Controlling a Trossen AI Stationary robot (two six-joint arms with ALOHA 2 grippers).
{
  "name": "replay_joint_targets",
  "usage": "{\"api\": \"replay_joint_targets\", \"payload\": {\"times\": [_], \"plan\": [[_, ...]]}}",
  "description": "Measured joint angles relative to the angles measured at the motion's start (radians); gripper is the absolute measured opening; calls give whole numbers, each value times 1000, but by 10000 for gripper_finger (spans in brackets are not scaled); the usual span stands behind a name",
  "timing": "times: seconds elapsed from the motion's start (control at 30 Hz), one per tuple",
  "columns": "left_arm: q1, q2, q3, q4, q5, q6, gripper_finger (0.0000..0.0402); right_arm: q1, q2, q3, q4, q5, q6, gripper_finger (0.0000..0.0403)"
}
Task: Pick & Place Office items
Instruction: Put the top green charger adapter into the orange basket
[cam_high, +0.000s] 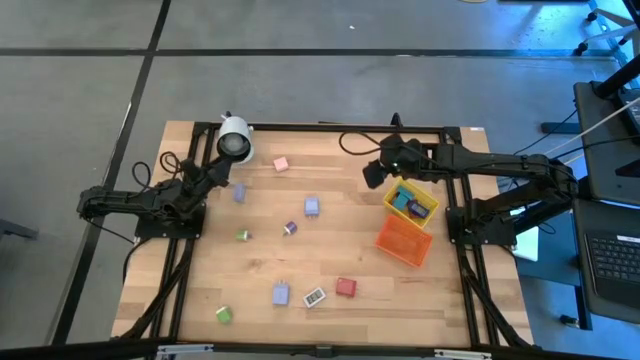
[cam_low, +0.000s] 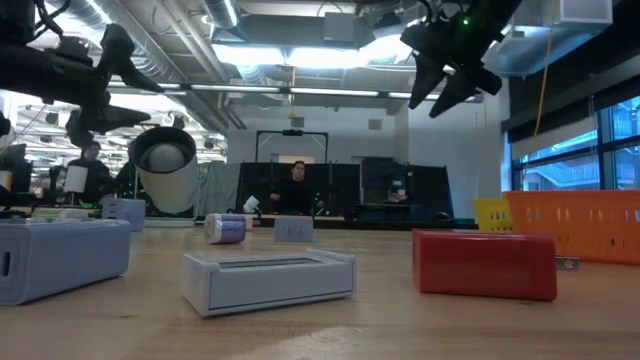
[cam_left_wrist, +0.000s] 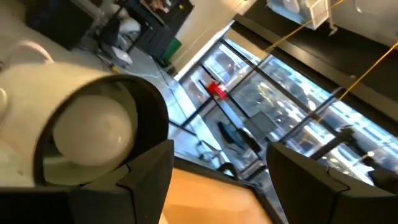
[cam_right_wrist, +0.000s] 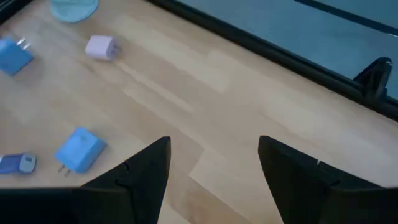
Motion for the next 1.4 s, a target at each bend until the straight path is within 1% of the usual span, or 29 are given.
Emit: {"api": "replay_joint_targets", "payload": {"times": [0.17, 0.3, 0.33, 0.37, 0.4, 0.43, 0.5, 0.57, 0.6, 0.67, 0.77, 0.87, 1.0, 1.1, 1.2, 1.27, 1.4], "plan": [[0, 0, 0, -3, -4, 11, 251, 0, 0, 0, 7, 17, 60, 246], [0, 0, 0, -3, -2, 12, 251, 0, 0, 0, 58, 20, 77, 246], [0, 0, 0, -3, 13, 11, 251, 0, 0, 0, 80, 21, 77, 246], [0, 0, 0, -2, 51, 19, 251, 0, 0, 0, 101, 21, 77, 246], [0, 0, 0, 6, 113, 49, 251, 0, 0, 0, 123, 18, 77, 246], [0, 0, 0, 25, 199, 92, 251, 0, 0, 0, 141, 13, 76, 246], [0, 0, 0, 69, 412, 178, 251, 0, 0, 0, 166, 12, 75, 246], [-1, 0, 0, 105, 592, 202, 251, 1, 0, 0, 183, 13, 75, 246], [-1, 0, 0, 114, 647, 182, 251, 1, 0, 0, 189, 13, 74, 246], [0, 1, 0, 112, 699, 125, 251, 1, 0, 0, 201, 13, 73, 246], [-5, 30, 0, 112, 742, 55, 251, 1, 0, 0, 233, 13, 73, 246], [-20, 83, 15, 128, 762, 37, 251, 1, 0, 0, 276, 13, 72, 246], [-47, 181, 88, 182, 758, 73, 251, 1, 0, 0, 354, 13, 72, 246], [-66, 269, 152, 177, 758, 121, 251, -1, 0, 0, 408, 13, 53, 246], [-86, 364, 202, 168, 771, 134, 251, -1, 0, 0, 432, 13, 46, 246], [-98, 432, 224, 131, 814, 134, 251, -1, 0, 0, 435, 13, 46, 246], [-128, 558, 275, -51, 916, 124, 251, -1, 0, 0, 435, 13, 46, 246]]}}
